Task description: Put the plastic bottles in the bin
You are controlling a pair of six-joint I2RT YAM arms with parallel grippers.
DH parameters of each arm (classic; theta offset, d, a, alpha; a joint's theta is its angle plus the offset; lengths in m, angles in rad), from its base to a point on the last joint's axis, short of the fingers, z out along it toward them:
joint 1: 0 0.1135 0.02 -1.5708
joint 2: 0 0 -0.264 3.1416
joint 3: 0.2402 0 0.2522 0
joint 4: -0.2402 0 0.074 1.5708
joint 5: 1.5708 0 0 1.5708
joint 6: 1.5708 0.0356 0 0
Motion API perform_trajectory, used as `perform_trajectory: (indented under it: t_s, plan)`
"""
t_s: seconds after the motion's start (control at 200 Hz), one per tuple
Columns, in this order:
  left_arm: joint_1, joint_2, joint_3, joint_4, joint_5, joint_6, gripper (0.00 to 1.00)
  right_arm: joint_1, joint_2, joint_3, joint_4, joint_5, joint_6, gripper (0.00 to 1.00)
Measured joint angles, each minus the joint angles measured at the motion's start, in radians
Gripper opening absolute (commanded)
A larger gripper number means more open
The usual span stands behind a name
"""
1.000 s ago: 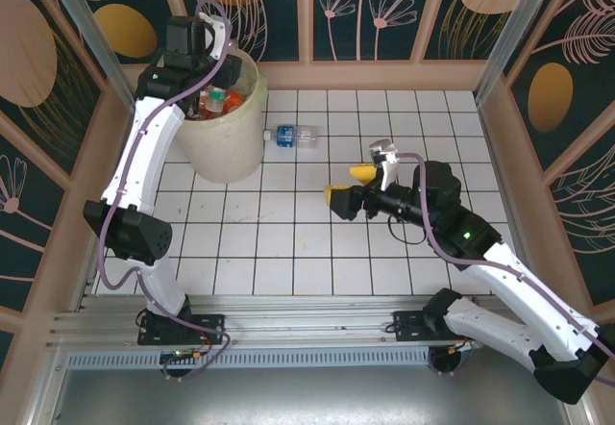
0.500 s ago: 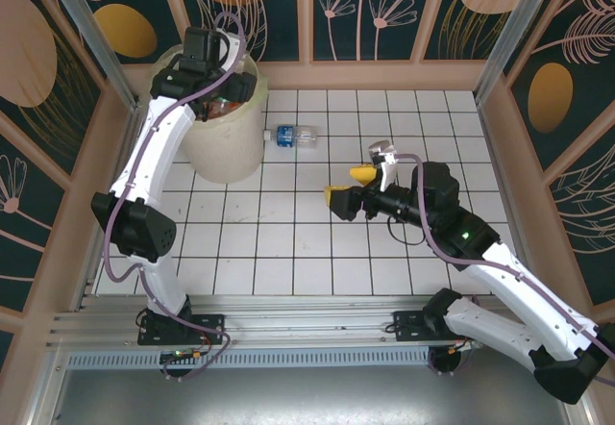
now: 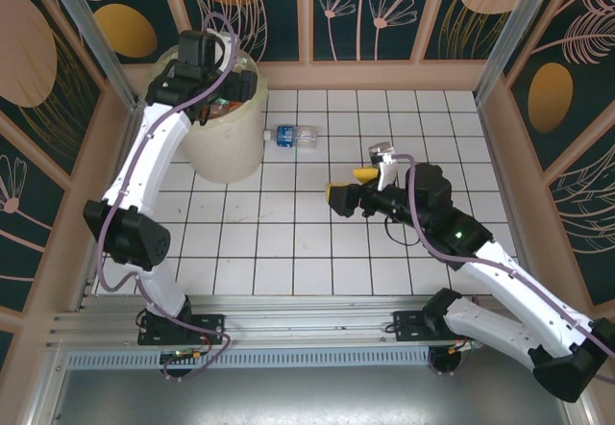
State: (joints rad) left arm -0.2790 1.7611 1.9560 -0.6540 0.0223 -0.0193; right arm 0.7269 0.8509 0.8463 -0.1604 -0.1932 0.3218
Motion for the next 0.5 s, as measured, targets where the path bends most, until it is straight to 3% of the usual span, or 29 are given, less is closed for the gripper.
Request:
perform_trajectory:
  t_s: [0.13,0.3,0.5]
  plan:
    - [0.0,-0.137,-0.137,0.129,0.101,-0.08,0.98,-0.002,0.027,-0.031,0.026,0.049,-0.034,0.99]
    - [0.0,-0.324,-0.363,0.317,0.261,-0.183,0.99,-0.035,0.118,-0.035,0.068,0.032,-0.118,0.99]
    - [-0.01,-0.553,-0.707,0.501,0.395,-0.295,0.99,-0.156,0.251,-0.021,0.112,-0.09,-0.196,0.99]
